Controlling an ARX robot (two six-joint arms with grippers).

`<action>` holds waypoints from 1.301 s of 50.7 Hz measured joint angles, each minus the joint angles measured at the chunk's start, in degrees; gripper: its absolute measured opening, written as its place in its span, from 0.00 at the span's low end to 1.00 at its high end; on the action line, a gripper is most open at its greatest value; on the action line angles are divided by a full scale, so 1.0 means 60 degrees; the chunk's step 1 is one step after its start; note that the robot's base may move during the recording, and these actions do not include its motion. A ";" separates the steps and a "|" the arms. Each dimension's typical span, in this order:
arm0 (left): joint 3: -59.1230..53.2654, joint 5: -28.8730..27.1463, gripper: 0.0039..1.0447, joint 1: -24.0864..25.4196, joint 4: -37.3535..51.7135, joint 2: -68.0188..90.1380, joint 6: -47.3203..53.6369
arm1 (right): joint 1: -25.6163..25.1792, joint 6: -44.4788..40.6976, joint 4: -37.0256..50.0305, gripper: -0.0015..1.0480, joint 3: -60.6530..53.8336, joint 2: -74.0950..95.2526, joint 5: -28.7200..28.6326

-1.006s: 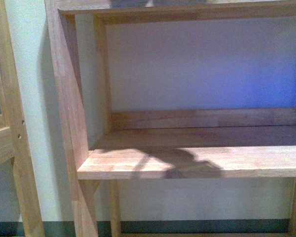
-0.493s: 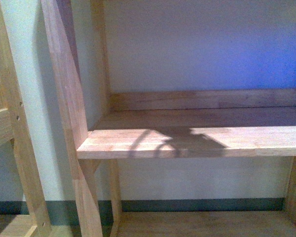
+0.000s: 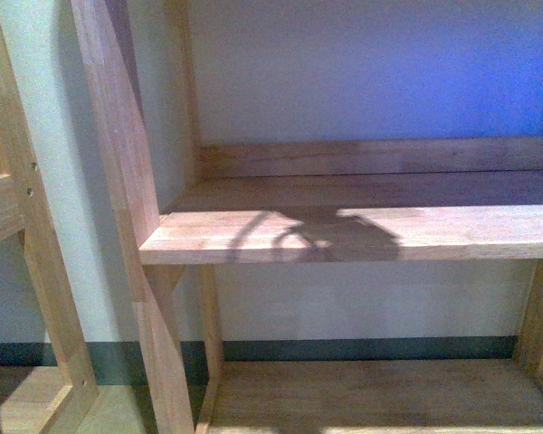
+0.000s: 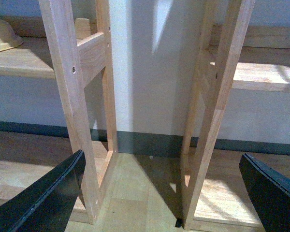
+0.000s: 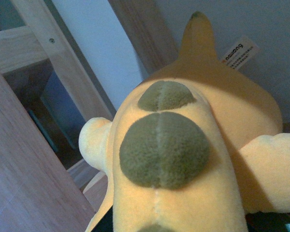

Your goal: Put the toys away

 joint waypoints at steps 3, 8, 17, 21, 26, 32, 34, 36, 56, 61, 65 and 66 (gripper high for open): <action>0.0000 0.0000 0.95 0.0000 0.0000 0.0000 0.0000 | 0.0018 0.0204 0.0109 0.17 0.0000 0.0033 -0.0135; 0.0000 0.0000 0.95 0.0000 0.0000 0.0000 0.0000 | 0.0040 0.0495 0.0240 0.17 0.0000 0.0058 -0.0321; 0.0000 0.0000 0.95 0.0000 0.0000 0.0000 0.0000 | 0.0040 0.1071 0.0412 0.17 0.0000 0.0066 -0.0681; 0.0000 0.0000 0.95 0.0000 0.0000 0.0000 0.0000 | 0.0040 0.1217 0.0372 0.24 0.0000 0.0066 -0.0754; 0.0000 0.0000 0.95 0.0000 0.0000 0.0000 0.0000 | 0.0036 0.1228 0.0288 0.36 0.0000 0.0066 -0.0750; 0.0000 0.0000 0.95 0.0000 0.0000 0.0000 0.0000 | -0.0015 0.1213 0.0171 0.51 0.0000 0.0062 -0.0718; 0.0000 0.0000 0.95 0.0000 0.0000 0.0000 0.0000 | -0.0058 0.1158 0.0120 0.59 0.0000 0.0055 -0.0707; 0.0000 0.0000 0.95 0.0000 0.0000 0.0000 0.0000 | -0.0076 0.1129 0.0095 0.62 0.0000 0.0044 -0.0703; 0.0000 0.0000 0.95 0.0000 0.0000 0.0000 0.0000 | -0.0630 0.0036 -0.0346 1.00 0.0000 -0.0532 -0.0827; 0.0000 0.0000 0.95 0.0000 0.0000 0.0000 0.0000 | -0.0790 -0.0189 -0.0135 1.00 -0.0448 -0.1053 -0.0856; 0.0000 0.0000 0.95 0.0000 0.0000 0.0000 0.0000 | -0.0878 -0.0390 0.0634 1.00 -0.1891 -0.2029 -0.0809; 0.0000 0.0000 0.95 0.0000 0.0000 0.0000 0.0000 | -0.0896 -0.0437 0.0772 1.00 -0.2222 -0.2266 -0.0776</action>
